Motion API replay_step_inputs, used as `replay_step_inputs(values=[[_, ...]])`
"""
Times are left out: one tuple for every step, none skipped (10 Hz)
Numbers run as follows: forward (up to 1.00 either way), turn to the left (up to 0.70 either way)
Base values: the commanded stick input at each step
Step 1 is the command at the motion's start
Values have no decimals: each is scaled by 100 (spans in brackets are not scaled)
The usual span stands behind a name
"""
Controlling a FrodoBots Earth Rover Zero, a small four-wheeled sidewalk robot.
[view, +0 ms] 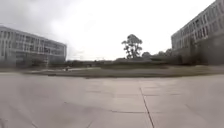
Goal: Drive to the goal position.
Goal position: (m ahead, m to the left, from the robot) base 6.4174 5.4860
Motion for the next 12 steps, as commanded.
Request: replay_step_inputs(values=[[70,35],[70,35],[70,35],[70,35],[70,35],[70,35],[70,35],[70,35],[70,22],[70,8],[70,0],[70,0]])
